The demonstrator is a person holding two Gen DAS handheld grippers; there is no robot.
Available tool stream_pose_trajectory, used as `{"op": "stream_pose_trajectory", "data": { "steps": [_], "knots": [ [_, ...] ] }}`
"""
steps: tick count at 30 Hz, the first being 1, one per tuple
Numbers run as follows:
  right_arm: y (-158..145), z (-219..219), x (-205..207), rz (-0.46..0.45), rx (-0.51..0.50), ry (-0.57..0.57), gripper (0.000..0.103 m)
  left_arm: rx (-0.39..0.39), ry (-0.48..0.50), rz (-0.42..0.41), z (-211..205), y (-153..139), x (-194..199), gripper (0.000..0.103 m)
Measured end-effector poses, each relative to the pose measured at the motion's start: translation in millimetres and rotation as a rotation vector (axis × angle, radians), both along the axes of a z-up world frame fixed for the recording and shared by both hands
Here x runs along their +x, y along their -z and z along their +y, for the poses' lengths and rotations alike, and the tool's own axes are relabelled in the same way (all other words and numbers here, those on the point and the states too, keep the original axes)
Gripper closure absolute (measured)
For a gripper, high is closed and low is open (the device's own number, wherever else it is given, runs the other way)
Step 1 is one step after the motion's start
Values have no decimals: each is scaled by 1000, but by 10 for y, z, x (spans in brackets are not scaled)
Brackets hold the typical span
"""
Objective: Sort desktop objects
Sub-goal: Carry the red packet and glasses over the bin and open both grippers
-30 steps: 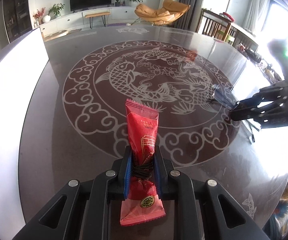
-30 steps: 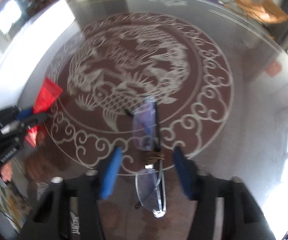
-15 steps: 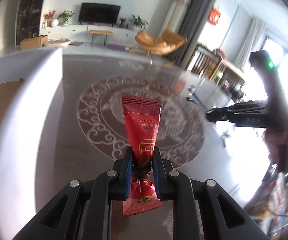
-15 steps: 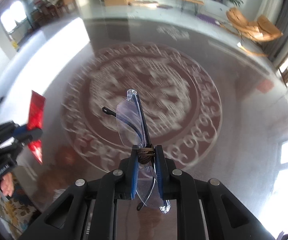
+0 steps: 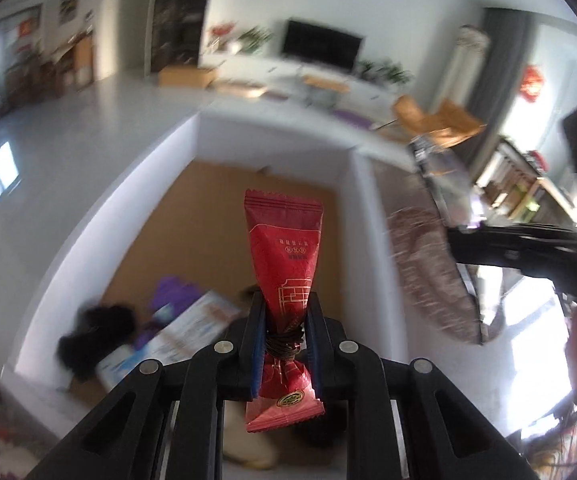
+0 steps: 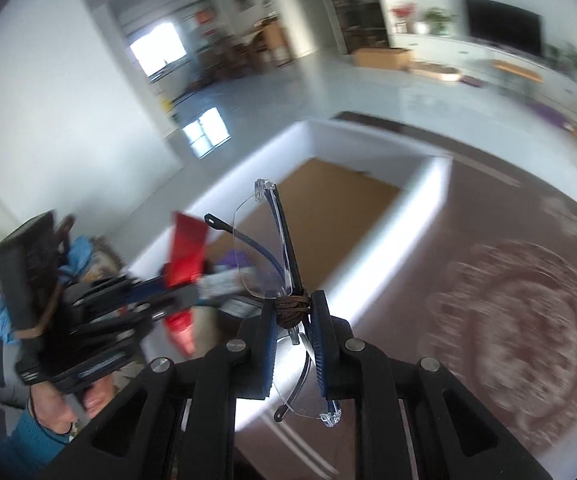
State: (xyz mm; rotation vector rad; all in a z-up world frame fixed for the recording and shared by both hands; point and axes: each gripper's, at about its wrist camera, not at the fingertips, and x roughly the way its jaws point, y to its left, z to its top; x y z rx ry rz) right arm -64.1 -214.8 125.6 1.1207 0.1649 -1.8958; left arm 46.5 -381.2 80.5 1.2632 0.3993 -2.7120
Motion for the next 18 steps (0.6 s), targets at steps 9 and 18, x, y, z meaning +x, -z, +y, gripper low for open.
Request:
{"op": "stream_pose_trajectory", "data": {
  "steps": [9,18],
  "knots": [
    [674,-865,231,-19,85,-47,35,-17,-149,-136,-357,595,16,24],
    [512,-339,65,93,134,34,8,-219,-337,-58,-46,292,183,7]
  ]
}}
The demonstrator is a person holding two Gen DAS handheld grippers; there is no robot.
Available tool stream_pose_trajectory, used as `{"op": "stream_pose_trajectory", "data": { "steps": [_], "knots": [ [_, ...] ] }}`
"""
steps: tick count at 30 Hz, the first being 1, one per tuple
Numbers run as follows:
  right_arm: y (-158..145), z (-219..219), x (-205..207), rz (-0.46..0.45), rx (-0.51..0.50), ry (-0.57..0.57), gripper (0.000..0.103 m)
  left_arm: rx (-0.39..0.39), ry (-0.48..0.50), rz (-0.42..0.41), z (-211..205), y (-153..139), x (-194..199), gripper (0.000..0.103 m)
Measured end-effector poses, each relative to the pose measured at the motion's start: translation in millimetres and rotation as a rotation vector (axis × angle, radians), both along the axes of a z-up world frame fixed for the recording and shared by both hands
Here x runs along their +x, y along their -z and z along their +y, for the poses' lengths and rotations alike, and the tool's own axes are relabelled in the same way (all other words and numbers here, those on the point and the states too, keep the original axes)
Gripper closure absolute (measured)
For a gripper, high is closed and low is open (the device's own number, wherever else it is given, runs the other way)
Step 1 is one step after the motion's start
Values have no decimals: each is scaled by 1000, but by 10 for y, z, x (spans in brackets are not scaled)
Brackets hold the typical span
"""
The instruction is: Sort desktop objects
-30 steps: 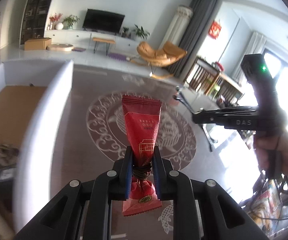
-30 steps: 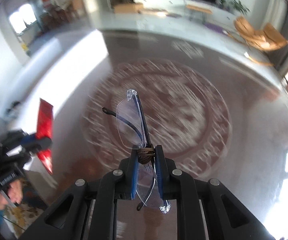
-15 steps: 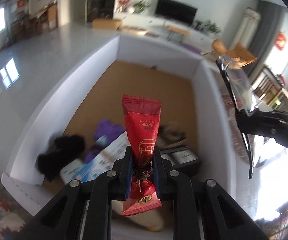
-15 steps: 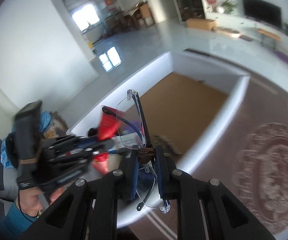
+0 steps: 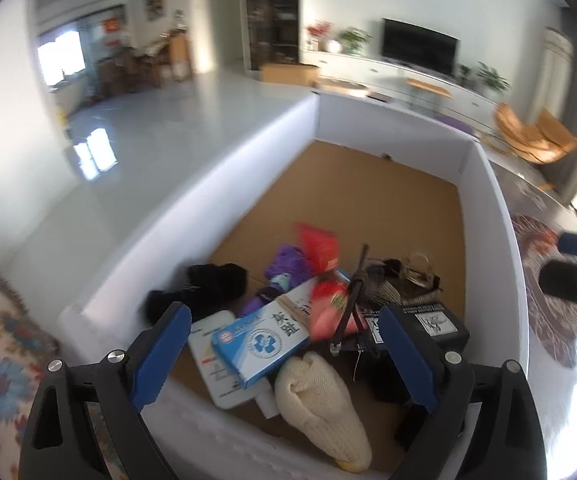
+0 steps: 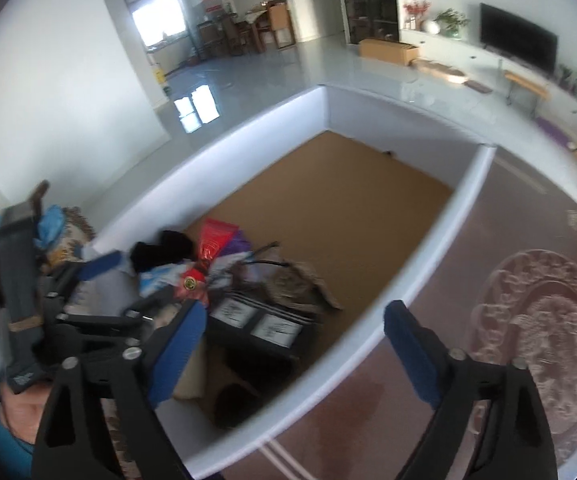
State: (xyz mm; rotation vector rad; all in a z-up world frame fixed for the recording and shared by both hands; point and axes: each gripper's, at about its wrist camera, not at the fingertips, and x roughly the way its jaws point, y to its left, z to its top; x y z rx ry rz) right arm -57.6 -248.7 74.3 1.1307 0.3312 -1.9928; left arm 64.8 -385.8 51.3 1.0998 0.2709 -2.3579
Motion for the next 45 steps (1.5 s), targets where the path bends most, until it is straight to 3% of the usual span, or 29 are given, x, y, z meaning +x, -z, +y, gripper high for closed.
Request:
{"op": "stream_pose_trajectory", "data": {
  "steps": [8,12,17,22,29,45],
  "knots": [
    [-78,174,26,50,41,-2,8,-3,-165,6,230,-218,374,7],
    [-91,131,76,55,67,-16,8,12,-177,26,273,-351,514,7],
    [-77,-10,154,15,156,-33,8,9,-183,-31,301,-378,525,8],
    [-183,-89,246,11,161,-36,2,-26,-202,-32,326,-438,589,7],
    [-285,-201,319,-27,197,-41,2,-35,-228,-30,304,-522,663,7],
    [-391,-247,334,-43,114,-54,1,-1,-292,9,121,-684,779,7]
  ]
}}
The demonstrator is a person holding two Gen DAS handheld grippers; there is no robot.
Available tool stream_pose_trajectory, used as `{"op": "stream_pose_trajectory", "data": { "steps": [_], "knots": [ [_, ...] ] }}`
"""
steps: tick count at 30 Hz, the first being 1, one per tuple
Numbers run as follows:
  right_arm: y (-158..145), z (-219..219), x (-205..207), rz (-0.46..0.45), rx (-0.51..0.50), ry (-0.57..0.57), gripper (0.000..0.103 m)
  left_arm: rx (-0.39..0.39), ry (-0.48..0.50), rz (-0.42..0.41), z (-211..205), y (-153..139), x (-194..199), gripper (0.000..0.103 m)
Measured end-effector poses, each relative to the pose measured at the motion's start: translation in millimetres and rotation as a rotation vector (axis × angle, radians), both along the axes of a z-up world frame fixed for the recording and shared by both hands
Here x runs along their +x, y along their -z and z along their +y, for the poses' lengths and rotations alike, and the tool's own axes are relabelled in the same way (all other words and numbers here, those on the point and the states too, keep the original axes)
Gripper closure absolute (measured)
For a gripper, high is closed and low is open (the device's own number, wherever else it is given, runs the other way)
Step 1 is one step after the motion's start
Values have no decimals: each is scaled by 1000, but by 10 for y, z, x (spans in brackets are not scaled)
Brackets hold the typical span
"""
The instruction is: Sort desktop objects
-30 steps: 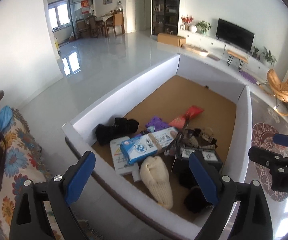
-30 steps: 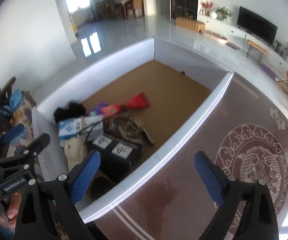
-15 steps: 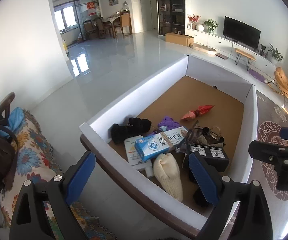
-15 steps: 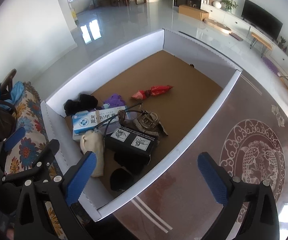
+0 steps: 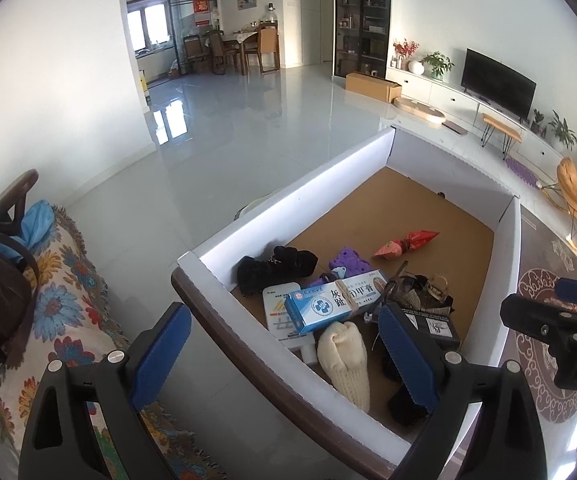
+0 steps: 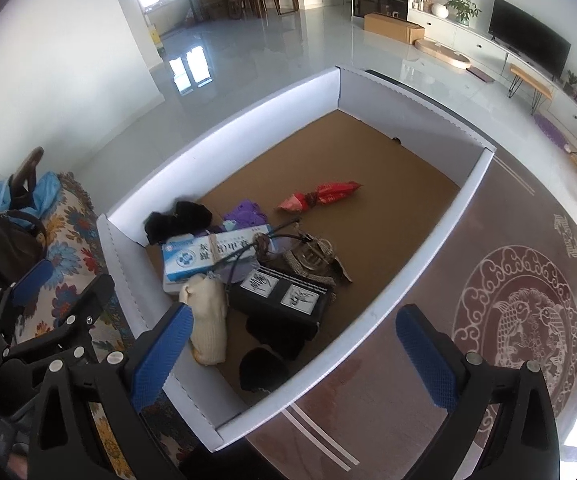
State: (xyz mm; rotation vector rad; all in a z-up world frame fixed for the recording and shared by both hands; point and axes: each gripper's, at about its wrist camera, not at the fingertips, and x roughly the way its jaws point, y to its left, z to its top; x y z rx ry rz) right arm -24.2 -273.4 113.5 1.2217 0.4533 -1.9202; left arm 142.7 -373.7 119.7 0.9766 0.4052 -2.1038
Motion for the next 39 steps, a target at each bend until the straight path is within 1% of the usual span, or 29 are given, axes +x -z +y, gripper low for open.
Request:
{"op": "stream_pose_trajectory", "data": {
  "steps": [6,21,39],
  "knots": [
    [19,-4,-16,-4,-6,5,1,8,-14,16,-35,-22,14,7],
    [108,35,-31,-13,10,2,1,18,-25,-6,-81,56,-27,7],
    [142,-33,31,-5,22,-19,1,13,-30,-6,-86,59,-12,7]
  ]
}}
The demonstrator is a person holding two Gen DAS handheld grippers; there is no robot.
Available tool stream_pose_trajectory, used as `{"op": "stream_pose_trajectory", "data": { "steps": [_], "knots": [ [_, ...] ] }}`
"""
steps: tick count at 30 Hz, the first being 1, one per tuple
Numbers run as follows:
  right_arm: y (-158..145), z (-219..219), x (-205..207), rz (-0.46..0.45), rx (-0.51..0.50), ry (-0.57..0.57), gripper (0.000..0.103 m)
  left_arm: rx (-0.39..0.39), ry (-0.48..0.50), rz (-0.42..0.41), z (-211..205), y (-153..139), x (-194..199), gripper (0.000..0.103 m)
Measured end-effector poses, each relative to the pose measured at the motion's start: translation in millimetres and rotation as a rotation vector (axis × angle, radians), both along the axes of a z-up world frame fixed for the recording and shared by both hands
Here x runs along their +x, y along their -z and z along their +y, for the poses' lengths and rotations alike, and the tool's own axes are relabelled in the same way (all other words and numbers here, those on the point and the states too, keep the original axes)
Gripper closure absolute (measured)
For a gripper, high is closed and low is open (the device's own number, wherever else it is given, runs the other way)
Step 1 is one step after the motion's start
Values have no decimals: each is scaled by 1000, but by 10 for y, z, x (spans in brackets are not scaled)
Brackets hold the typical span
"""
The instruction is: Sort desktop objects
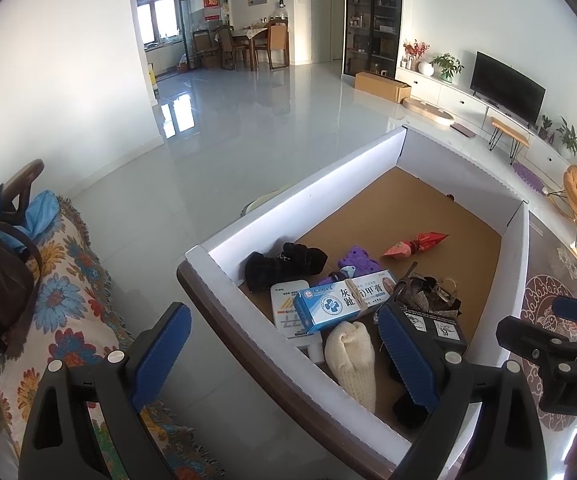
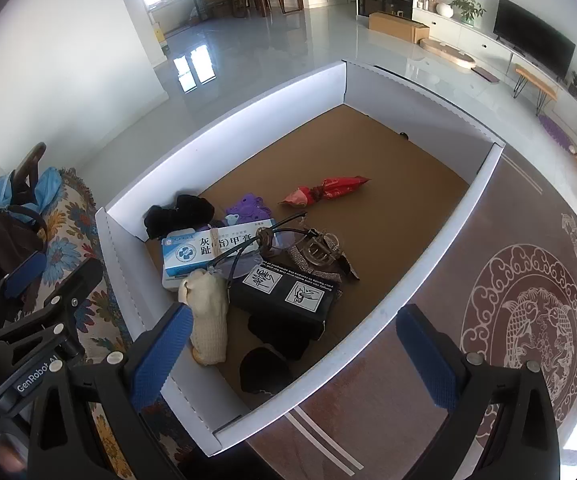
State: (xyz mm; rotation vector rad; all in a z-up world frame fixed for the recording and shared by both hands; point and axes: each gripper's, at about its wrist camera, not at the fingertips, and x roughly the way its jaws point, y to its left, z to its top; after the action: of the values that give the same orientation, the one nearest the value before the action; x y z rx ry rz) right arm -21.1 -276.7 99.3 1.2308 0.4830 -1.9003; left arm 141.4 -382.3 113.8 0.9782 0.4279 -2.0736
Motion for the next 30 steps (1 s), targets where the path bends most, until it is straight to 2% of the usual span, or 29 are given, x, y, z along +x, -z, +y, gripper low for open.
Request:
{"op": "stream_pose_trajectory", "data": {
  "steps": [30],
  "knots": [
    [21,-42,55,-7,0,-17,1,-8,-4,6,34,0,34,7]
  ]
}}
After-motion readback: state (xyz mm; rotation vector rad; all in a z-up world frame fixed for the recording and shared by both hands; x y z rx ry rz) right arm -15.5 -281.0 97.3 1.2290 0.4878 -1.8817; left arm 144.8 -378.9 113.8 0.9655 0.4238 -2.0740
